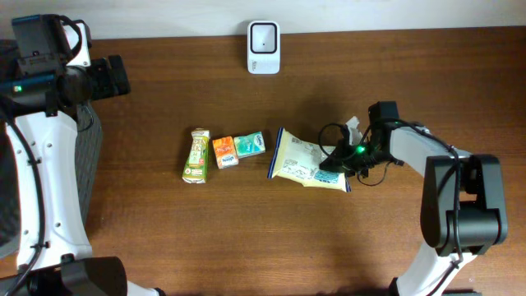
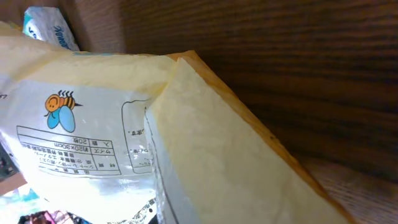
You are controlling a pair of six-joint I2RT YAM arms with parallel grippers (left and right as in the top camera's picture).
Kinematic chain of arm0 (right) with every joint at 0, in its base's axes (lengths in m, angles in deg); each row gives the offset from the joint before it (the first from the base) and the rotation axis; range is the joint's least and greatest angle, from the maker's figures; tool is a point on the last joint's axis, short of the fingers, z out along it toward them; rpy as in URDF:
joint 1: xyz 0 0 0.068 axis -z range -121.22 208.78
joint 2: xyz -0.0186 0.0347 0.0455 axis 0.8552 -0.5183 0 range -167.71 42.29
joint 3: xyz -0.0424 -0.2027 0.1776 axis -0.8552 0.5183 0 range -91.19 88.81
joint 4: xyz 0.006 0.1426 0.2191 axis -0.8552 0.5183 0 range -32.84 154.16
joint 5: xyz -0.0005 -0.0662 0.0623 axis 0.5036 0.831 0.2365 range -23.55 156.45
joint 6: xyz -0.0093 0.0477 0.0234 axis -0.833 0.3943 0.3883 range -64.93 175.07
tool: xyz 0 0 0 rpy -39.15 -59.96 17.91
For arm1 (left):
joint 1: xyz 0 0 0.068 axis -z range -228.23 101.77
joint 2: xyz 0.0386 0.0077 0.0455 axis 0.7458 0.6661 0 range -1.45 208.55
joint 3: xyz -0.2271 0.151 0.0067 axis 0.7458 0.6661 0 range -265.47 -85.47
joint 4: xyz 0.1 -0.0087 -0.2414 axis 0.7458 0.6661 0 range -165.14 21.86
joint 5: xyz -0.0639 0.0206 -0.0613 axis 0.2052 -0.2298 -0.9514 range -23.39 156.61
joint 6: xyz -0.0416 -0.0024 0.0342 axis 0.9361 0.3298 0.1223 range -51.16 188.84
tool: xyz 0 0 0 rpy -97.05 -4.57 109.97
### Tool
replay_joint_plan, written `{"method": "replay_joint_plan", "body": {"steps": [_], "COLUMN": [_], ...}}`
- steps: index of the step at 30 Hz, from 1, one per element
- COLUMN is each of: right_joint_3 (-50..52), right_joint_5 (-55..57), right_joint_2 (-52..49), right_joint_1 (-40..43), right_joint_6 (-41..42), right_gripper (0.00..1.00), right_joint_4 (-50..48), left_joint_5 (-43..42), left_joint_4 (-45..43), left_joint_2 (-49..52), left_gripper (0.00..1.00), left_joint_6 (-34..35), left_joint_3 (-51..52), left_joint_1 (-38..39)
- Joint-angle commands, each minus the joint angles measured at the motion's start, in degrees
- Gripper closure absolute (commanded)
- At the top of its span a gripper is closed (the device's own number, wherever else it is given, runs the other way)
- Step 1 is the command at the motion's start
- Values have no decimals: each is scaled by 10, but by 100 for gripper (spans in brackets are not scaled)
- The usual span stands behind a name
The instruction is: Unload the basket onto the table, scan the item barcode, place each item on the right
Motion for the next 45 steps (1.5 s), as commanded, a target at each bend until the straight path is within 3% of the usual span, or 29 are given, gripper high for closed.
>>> {"method": "replay_joint_plan", "body": {"steps": [1, 9, 17, 20, 23, 25, 26, 29, 34, 40, 45], "right_joint_3": [-13, -214, -254, -264, -335, -361, -360, -359, -359, -359, -359], "right_joint_5": [-23, -118, -158, -79, 178, 365, 488, 640, 745, 760, 734], "right_joint_2": [5, 142, 142, 142, 140, 137, 135, 94, -17, -152, -155], "right_joint_1": [27, 35, 36, 27, -47, -108, -156, -235, -264, -265, -264], "right_joint_6": [-74, -386, -404, -313, -188, -161, -162, -276, -488, -835, -898], "right_gripper": [96, 96, 96, 96, 96, 96, 96, 96, 96, 96, 96], "right_joint_4": [17, 301, 339, 319, 270, 209, 153, 17, -265, -560, -577], "left_joint_5": [0, 0, 0, 0, 0, 0, 0, 0, 0, 0, 0], "left_joint_4": [0, 0, 0, 0, 0, 0, 0, 0, 0, 0, 0], "left_joint_2": [1, 1, 1, 1, 1, 1, 1, 1, 1, 1, 1], "left_gripper": [1, 1, 1, 1, 1, 1, 1, 1, 1, 1, 1], "left_joint_6": [-8, -9, -9, -9, -8, -9, -8, -9, -9, -9, -9], "left_joint_3": [-2, -2, -2, -2, -2, -2, -2, -2, -2, -2, -2], "left_joint_1": [-1, -1, -1, -1, -1, -1, -1, -1, -1, -1, -1]}}
